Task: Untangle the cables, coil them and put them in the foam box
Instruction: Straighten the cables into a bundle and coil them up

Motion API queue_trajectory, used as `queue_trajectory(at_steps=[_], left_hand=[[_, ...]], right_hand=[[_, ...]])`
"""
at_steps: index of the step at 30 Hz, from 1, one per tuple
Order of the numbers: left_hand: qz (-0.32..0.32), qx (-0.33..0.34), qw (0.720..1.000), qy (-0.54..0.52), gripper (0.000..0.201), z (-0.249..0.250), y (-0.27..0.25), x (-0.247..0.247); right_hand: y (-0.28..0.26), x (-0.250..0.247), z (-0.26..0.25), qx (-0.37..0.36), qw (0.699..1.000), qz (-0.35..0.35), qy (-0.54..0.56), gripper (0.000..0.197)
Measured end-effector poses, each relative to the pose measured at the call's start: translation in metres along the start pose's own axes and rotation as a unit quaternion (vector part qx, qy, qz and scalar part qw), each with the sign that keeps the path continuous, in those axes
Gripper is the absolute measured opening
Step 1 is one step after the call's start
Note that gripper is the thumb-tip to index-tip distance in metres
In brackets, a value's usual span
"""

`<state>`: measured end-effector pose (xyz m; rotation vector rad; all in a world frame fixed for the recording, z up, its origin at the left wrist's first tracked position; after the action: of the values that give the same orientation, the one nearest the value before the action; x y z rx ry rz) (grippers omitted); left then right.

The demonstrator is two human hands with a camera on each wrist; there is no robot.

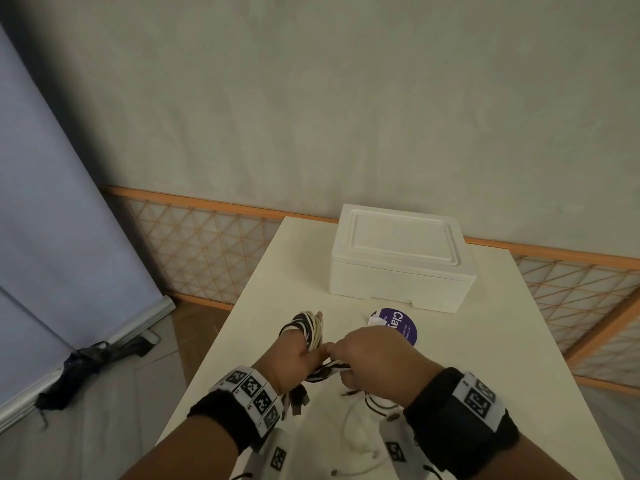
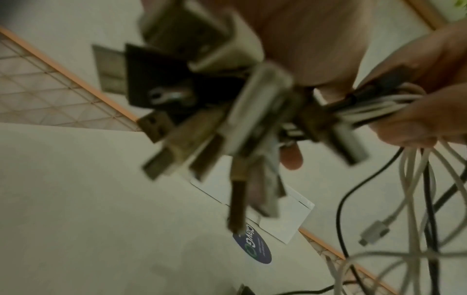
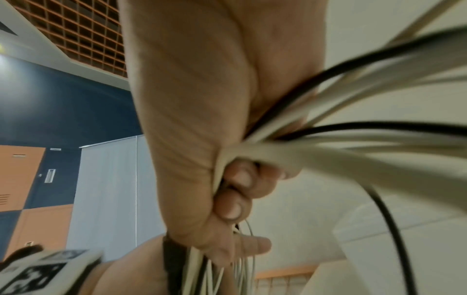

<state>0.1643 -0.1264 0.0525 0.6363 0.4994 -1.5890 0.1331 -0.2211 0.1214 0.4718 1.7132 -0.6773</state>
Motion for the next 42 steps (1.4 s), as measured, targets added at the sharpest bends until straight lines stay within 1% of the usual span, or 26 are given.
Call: queue_trajectory(at_steps=[2, 3, 4, 5, 6, 7, 8, 9, 11, 13, 16, 18, 19, 21, 23, 25, 26, 28, 30, 32, 34, 36, 38, 40, 42], left_hand=[[-0.041, -0.009, 0.996, -0.084, 0.068, 0.004, -0.003, 0.004], [-0.069, -0.016, 0.992, -0.105, 0.075, 0.005, -0.004, 0.008], [-0.096, -0.022, 0.99, -0.099, 0.081, 0.007, -0.007, 0.011], [-0.118, -0.023, 0.99, -0.071, 0.083, 0.01, -0.01, 0.013], [-0.129, -0.022, 0.991, -0.036, 0.074, 0.013, -0.011, 0.014], [-0.125, -0.012, 0.992, -0.007, 0.059, 0.019, -0.011, 0.015], [-0.11, 0.003, 0.994, 0.016, 0.049, 0.024, -0.011, 0.014], [-0.088, 0.016, 0.995, 0.04, 0.044, 0.026, -0.009, 0.012], [-0.06, 0.026, 0.993, 0.096, 0.031, 0.022, -0.006, 0.012], [-0.041, 0.031, 0.992, 0.111, 0.02, 0.019, -0.006, 0.01], [-0.019, 0.055, 0.995, 0.08, 0.012, 0.037, -0.002, 0.0], [-0.028, 0.055, 0.998, 0.007, 0.014, 0.051, -0.002, -0.005], [-0.045, 0.041, 0.998, -0.028, 0.017, 0.054, -0.004, -0.005], [-0.104, 0.016, 0.99, -0.096, 0.022, 0.058, -0.008, -0.001], [-0.155, 0.01, 0.974, -0.165, 0.017, 0.065, -0.014, 0.005], [-0.179, 0.005, 0.954, -0.241, 0.015, 0.072, -0.016, 0.008], [-0.183, 0.004, 0.946, -0.269, 0.016, 0.075, -0.015, 0.009], [-0.19, 0.011, 0.936, -0.295, 0.018, 0.078, -0.012, 0.01], [-0.192, 0.02, 0.941, -0.278, 0.012, 0.075, -0.008, 0.011], [-0.204, 0.022, 0.948, -0.244, 0.003, 0.073, -0.009, 0.015], [-0.216, 0.012, 0.944, -0.25, 0.003, 0.074, -0.013, 0.018], [-0.233, 0.034, 0.935, -0.264, 0.012, 0.081, -0.017, 0.022], [-0.248, 0.051, 0.929, -0.271, 0.014, 0.085, -0.019, 0.025], [-0.252, 0.055, 0.926, -0.278, 0.014, 0.086, -0.019, 0.026], [-0.239, 0.044, 0.926, -0.288, 0.013, 0.08, -0.014, 0.025]], right_hand=[[-0.001, -0.01, 0.0, -0.011, 1.0, 0.007, -0.027, 0.021], [-0.001, -0.015, 0.001, -0.019, 0.999, 0.02, -0.032, 0.02], [-0.002, -0.022, -0.001, -0.035, 0.998, 0.042, -0.028, 0.018], [-0.002, -0.028, -0.003, -0.049, 0.997, 0.053, -0.032, 0.014], [-0.002, -0.032, -0.005, -0.068, 0.994, 0.073, -0.05, 0.007], [-0.002, -0.032, -0.006, -0.082, 0.991, 0.079, -0.07, 0.01], [-0.001, -0.028, -0.007, -0.098, 0.987, 0.082, -0.097, 0.019], [0.0, -0.027, -0.006, -0.106, 0.982, 0.1, -0.117, 0.023], [0.001, -0.027, -0.007, -0.132, 0.971, 0.146, -0.137, 0.025], [-0.004, -0.032, -0.006, -0.157, 0.96, 0.196, -0.122, 0.024], [-0.011, -0.046, -0.002, -0.177, 0.944, 0.263, -0.09, 0.02], [-0.014, -0.054, 0.002, -0.182, 0.933, 0.3, -0.072, 0.02], [-0.015, -0.058, 0.005, -0.181, 0.928, 0.318, -0.068, 0.021], [-0.013, -0.059, 0.009, -0.184, 0.922, 0.336, -0.064, 0.022], [-0.006, -0.057, 0.014, -0.199, 0.927, 0.319, -0.007, 0.026], [0.0, -0.052, 0.022, -0.192, 0.934, 0.272, 0.133, 0.038], [0.003, -0.049, 0.027, -0.174, 0.929, 0.244, 0.218, 0.042], [0.007, -0.042, 0.033, -0.137, 0.897, 0.206, 0.367, 0.044], [0.011, -0.037, 0.036, -0.109, 0.859, 0.222, 0.448, 0.037], [0.015, -0.035, 0.037, -0.092, 0.832, 0.253, 0.486, 0.037], [0.019, -0.031, 0.039, -0.067, 0.81, 0.276, 0.514, 0.044], [0.017, -0.031, 0.041, -0.055, 0.792, 0.312, 0.521, 0.05], [0.014, -0.034, 0.04, -0.058, 0.79, 0.331, 0.512, 0.05], [0.016, -0.034, 0.04, -0.057, 0.798, 0.32, 0.508, 0.049], [0.023, -0.032, 0.043, -0.047, 0.806, 0.302, 0.507, 0.051]])
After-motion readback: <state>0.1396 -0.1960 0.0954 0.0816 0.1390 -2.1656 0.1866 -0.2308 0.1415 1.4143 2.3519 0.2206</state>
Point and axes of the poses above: each hand's wrist, its own y-axis towards the middle knuckle, its own x-axis out of the palm, z = x × y, the point moved 9 cm from there along y, towards the middle knuckle, and after that the axes turned 7 degrees about y, right-handed, at the moved point
